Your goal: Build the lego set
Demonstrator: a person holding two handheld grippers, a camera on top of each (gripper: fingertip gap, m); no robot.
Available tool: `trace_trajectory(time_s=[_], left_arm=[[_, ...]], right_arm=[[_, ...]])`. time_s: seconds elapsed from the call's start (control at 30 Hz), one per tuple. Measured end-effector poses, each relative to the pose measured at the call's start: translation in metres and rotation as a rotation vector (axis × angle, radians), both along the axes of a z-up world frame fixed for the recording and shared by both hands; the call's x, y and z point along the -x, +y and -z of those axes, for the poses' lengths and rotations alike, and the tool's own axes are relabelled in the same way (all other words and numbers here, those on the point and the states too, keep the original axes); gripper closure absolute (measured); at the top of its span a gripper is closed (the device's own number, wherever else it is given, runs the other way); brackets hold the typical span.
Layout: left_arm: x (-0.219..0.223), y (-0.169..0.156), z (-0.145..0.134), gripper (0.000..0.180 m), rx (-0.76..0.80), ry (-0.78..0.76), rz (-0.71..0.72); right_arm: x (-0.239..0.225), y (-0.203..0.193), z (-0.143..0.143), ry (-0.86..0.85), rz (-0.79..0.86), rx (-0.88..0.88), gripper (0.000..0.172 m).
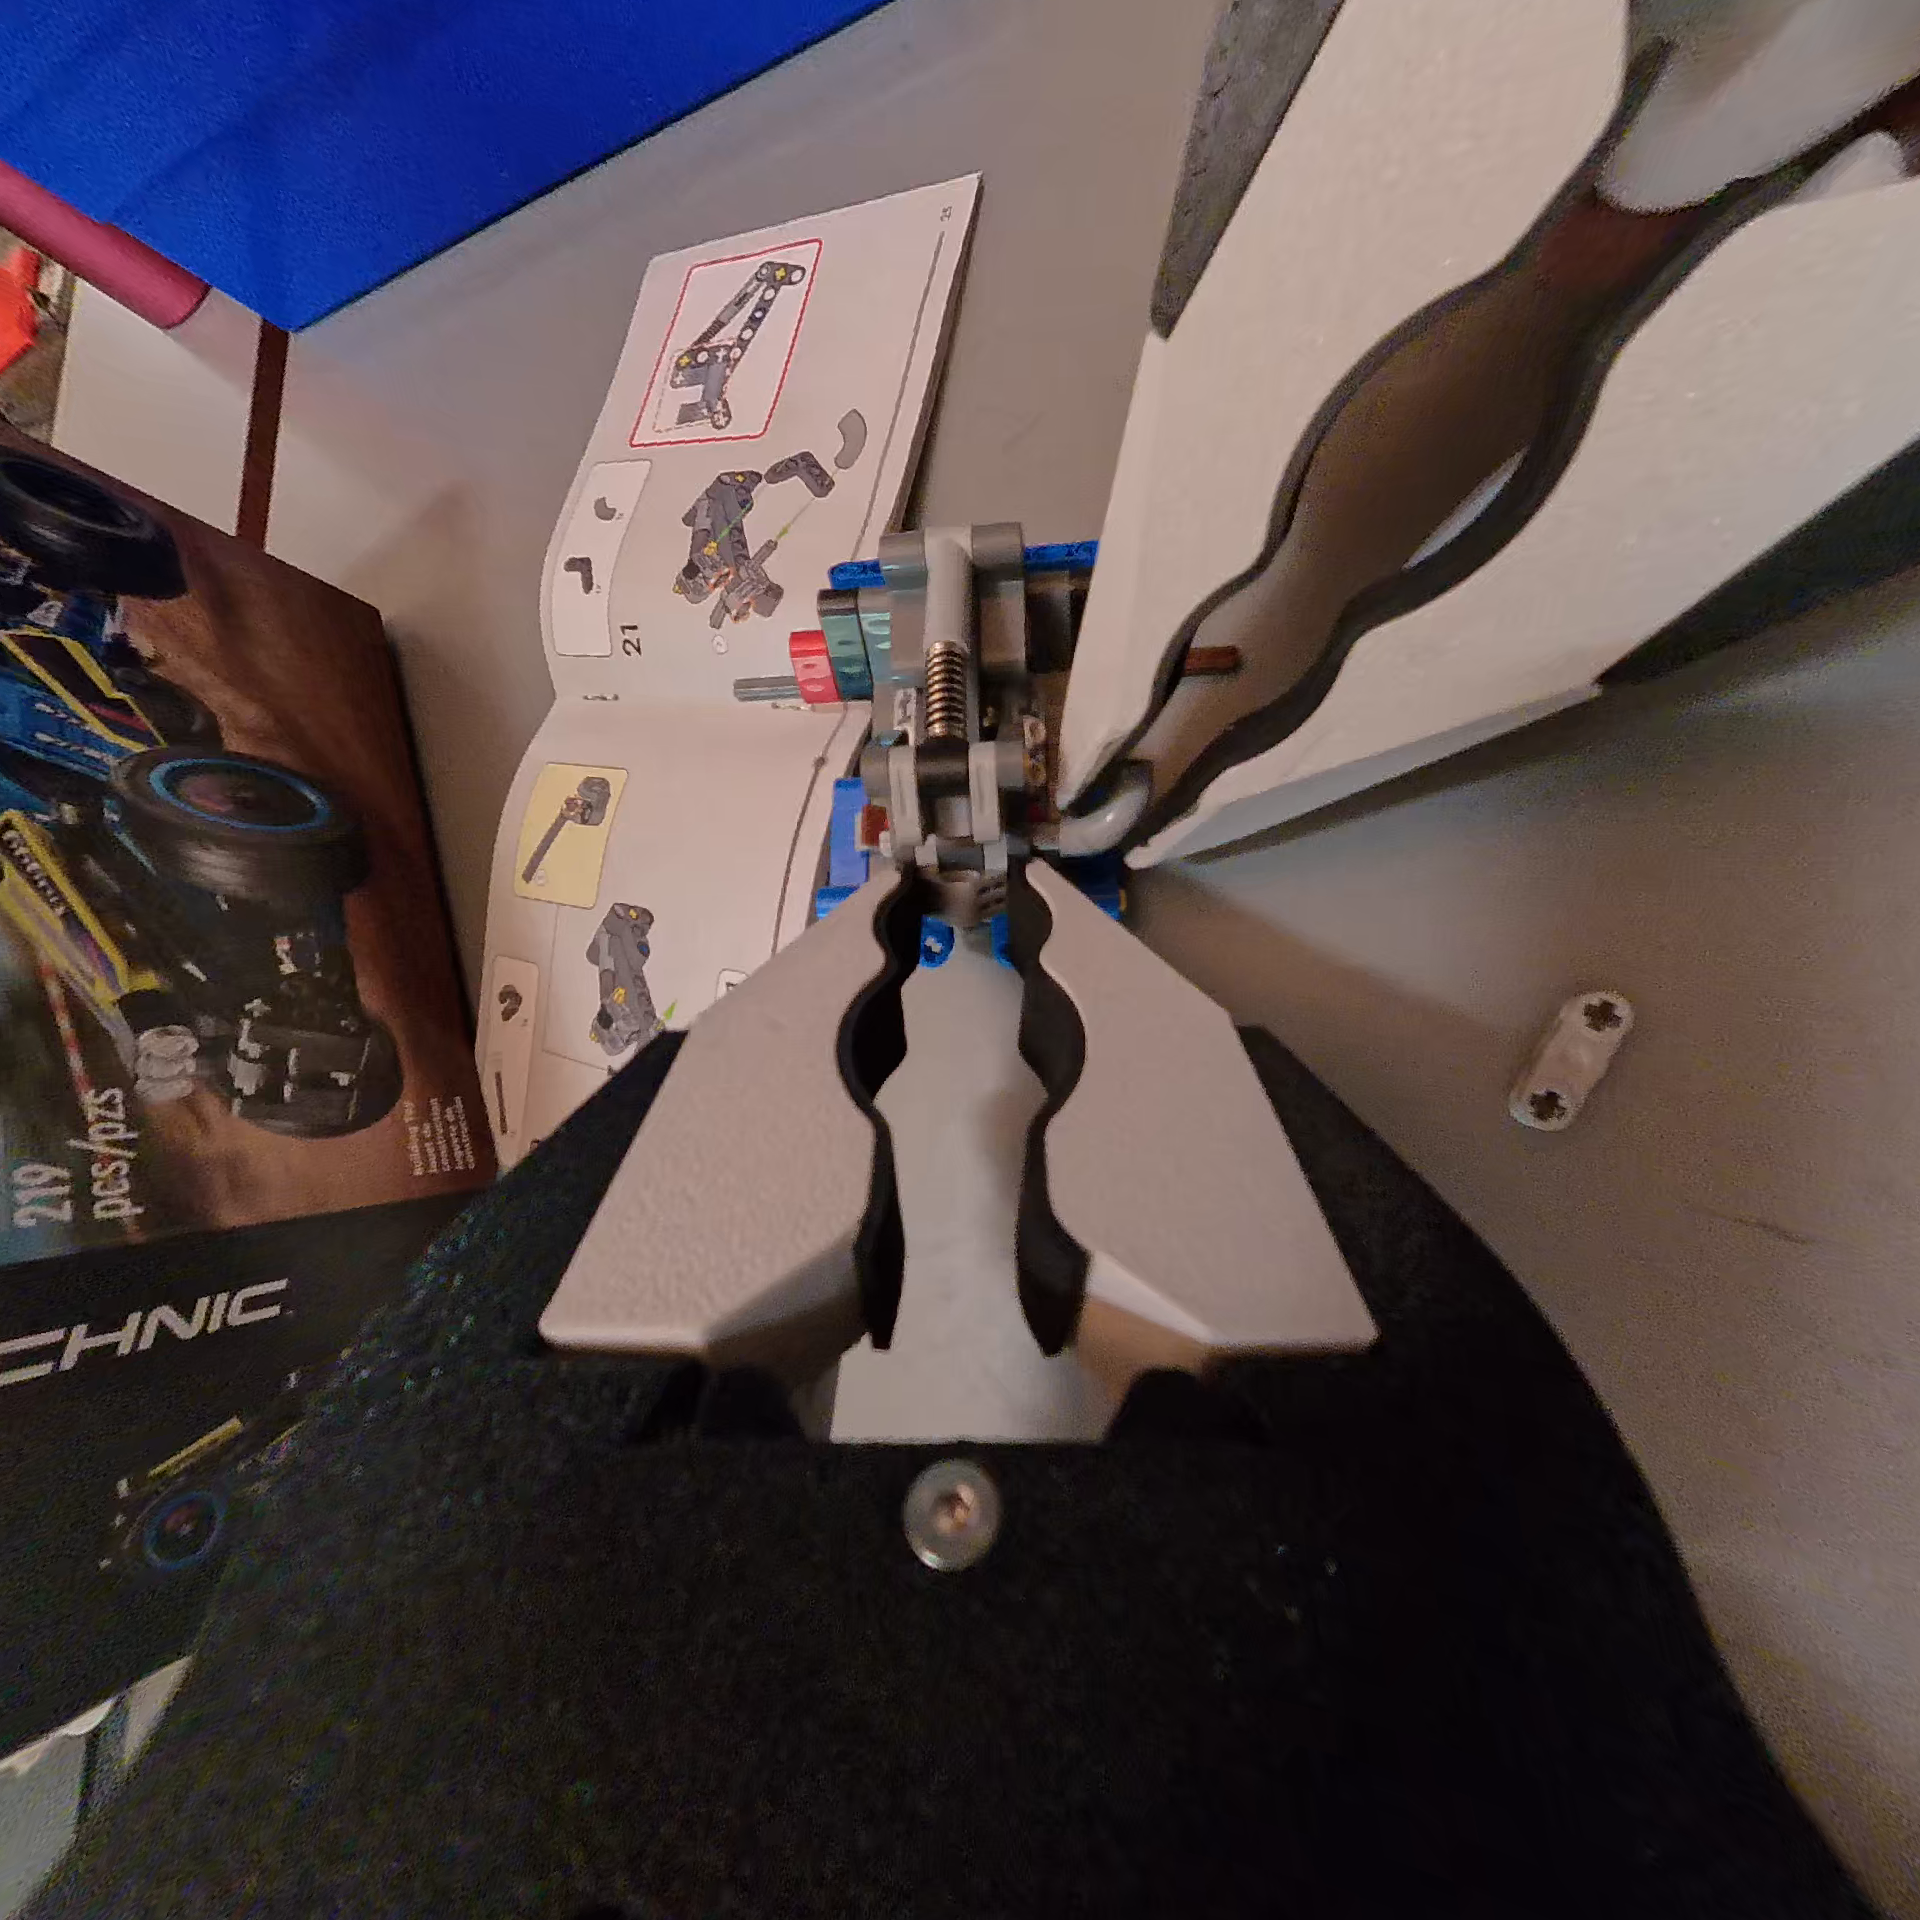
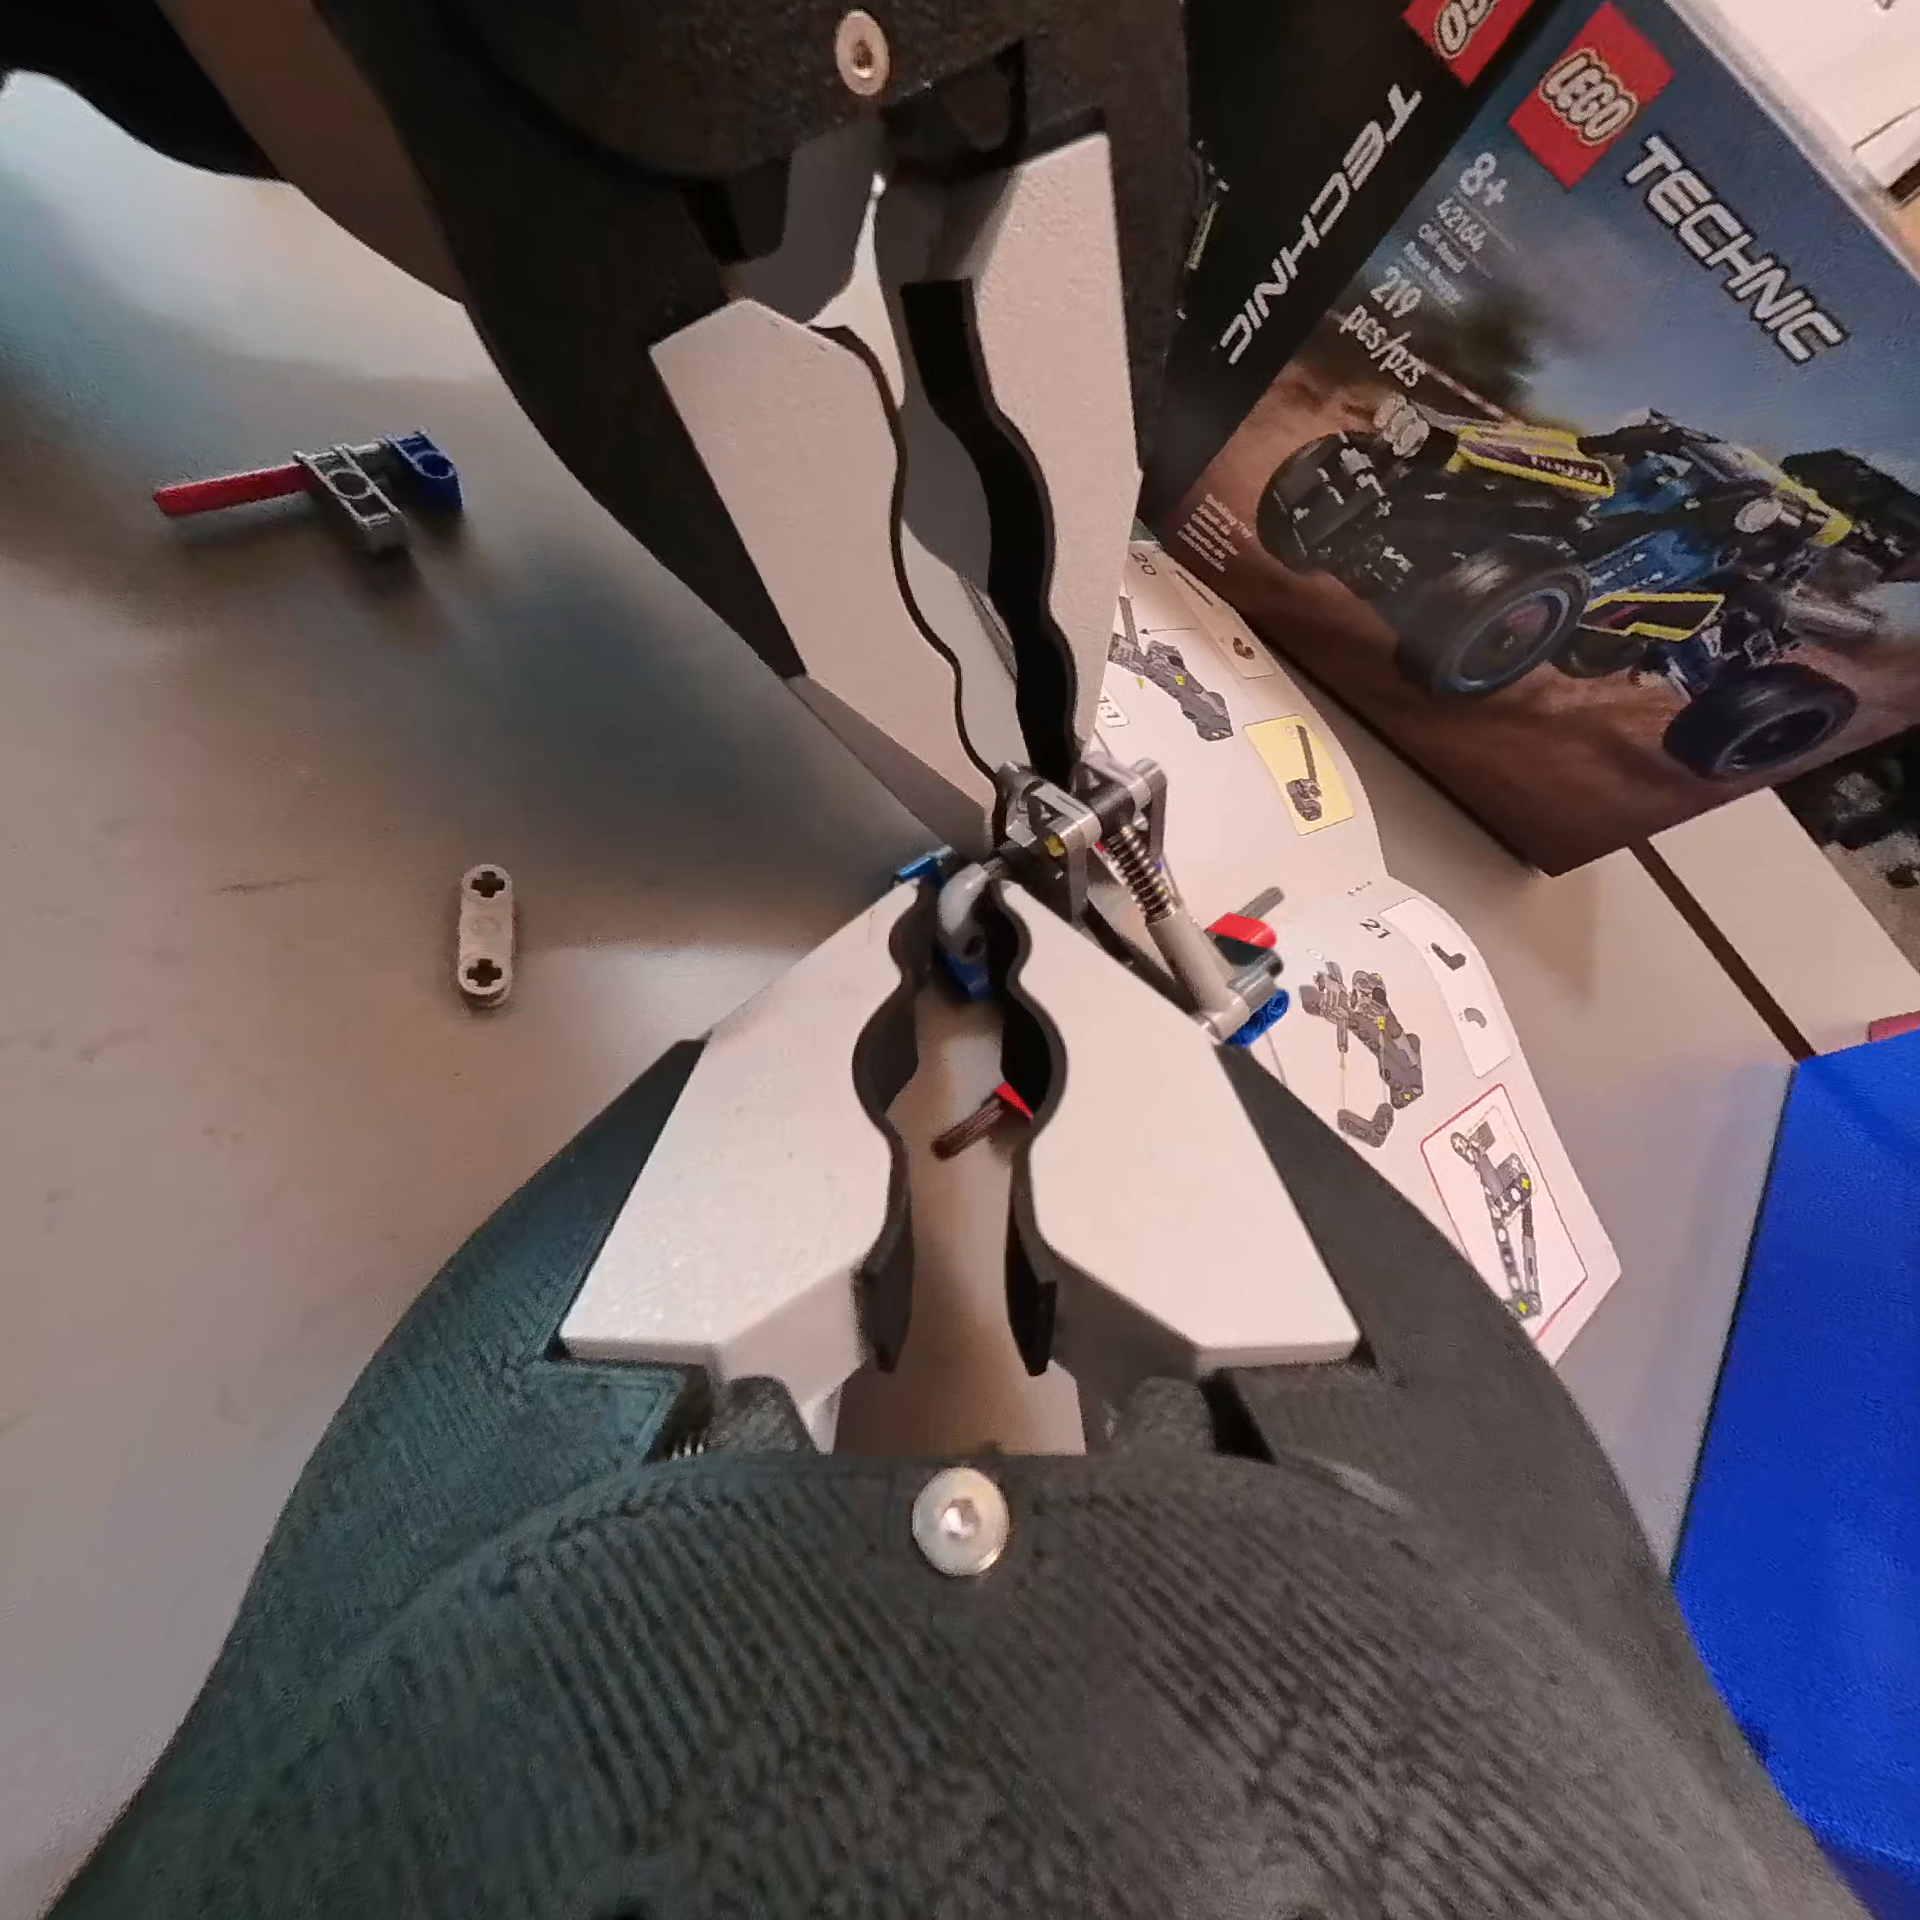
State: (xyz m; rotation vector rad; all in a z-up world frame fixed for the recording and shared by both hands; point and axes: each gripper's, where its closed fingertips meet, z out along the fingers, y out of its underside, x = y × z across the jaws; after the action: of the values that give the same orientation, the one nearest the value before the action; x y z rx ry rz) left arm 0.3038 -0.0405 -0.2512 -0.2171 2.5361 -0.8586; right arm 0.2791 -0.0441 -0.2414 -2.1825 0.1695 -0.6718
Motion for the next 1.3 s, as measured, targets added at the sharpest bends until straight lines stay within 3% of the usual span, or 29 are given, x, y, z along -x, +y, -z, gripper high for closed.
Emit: trace_trajectory(time_s=[0.23,0.43,0.57,0.73,1.3], left_arm=[[0.007,-0.005,0.001,0.167,0.006,0.069,0.049],[0.006,-0.008,0.001,0.167,0.013,0.058,0.022],[0.005,-0.009,0.001,0.167,0.025,0.063,0.006],[0.004,-0.008,0.001,0.167,0.026,0.073,-0.001],[0.002,-0.003,0.001,0.167,-0.026,0.067,-0.012]], right_arm=[[-0.005,-0.001,-0.008,-0.141,0.011,0.04,0.172],[0.004,-0.005,-0.007,-0.082,-0.015,0.018,0.172],[0.009,-0.014,-0.005,-0.034,0.004,0.0,0.157],[0.006,-0.014,-0.001,-0.089,0.025,0.039,0.165],[0.001,-0.009,0.0,-0.159,0.079,0.062,0.165]])
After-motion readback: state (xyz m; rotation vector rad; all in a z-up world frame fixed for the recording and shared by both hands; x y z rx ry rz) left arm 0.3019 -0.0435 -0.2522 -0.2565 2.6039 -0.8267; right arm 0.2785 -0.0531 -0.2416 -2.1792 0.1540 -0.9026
